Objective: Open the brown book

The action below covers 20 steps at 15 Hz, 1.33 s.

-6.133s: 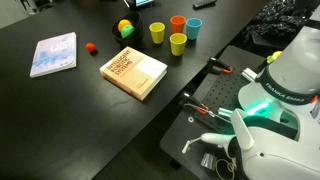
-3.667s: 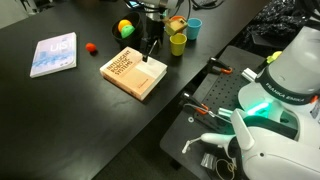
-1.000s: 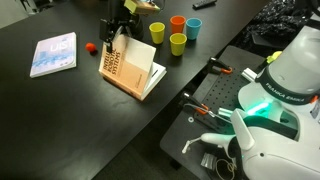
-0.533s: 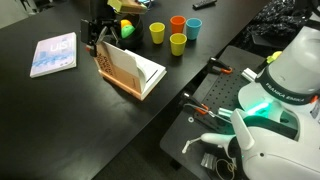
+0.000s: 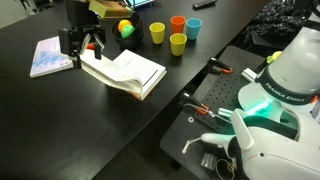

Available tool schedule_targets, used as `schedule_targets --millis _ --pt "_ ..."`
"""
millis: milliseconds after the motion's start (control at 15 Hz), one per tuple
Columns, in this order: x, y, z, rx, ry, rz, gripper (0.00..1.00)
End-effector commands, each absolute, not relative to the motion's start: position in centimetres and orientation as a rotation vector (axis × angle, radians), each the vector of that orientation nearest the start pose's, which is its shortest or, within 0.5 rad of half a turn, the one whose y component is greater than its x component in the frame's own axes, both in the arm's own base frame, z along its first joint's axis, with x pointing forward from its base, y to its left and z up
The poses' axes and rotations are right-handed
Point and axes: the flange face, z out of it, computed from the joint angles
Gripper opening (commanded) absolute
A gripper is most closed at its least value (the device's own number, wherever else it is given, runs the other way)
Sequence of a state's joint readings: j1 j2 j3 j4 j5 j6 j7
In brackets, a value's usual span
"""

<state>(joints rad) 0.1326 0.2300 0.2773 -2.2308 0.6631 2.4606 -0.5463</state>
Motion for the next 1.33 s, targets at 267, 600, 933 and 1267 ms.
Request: schedule_targets --millis 267,600,933,1267 --pt "47.6 27.7 26.2 -2.501 -0.642 -0.076 1.00" --pt "44.7 31.0 22.3 -2.497 -0.791 -0.197 1.00" --pt "42.2 33.7 19.2 -2.476 -0.970 -0.316 1.00" --pt "42.3 32.6 18.6 -2.509 -1.069 -0.351 1.00"
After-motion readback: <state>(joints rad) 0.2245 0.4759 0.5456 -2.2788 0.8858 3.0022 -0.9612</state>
